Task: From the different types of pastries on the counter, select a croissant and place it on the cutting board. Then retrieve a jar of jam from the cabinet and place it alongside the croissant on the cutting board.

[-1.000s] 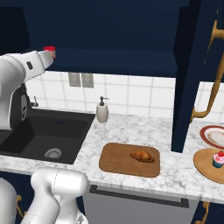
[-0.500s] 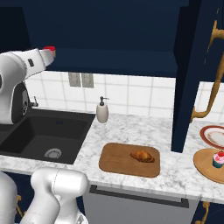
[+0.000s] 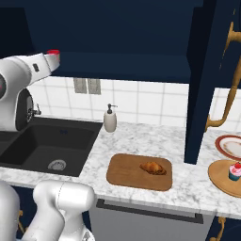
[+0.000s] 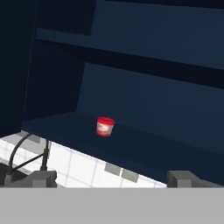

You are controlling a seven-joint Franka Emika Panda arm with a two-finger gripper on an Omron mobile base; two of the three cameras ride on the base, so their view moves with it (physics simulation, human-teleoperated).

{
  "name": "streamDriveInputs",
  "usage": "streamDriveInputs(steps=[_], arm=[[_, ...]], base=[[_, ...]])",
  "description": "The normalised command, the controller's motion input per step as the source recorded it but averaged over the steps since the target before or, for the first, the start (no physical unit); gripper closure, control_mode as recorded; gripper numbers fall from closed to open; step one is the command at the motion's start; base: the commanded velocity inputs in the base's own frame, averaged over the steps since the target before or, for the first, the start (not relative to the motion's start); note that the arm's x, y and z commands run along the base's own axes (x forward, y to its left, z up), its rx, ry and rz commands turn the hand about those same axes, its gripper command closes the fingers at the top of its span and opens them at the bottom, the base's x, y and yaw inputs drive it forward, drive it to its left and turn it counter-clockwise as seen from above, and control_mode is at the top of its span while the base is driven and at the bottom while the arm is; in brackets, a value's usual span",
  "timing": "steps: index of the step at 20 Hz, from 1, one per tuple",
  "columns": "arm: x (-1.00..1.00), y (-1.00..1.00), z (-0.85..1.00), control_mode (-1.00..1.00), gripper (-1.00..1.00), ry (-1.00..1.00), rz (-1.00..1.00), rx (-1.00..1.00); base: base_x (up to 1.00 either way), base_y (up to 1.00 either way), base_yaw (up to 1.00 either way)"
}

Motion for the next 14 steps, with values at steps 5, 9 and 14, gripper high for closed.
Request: streamDriveInputs(steps=[5,9,14], arm=[[0.45,0.0,-0.08,-1.0,-1.0,0.0,0.0,0.0],[0.39,0.0,-0.03,-1.0,-1.0,0.0,0.0,0.0],[0.42,0.2,-0.01,-1.0,-1.0,0.0,0.0,0.0]], base=[[0.0,0.0,0.0],[0.0,0.0,0.0],[0.0,0.0,0.0]])
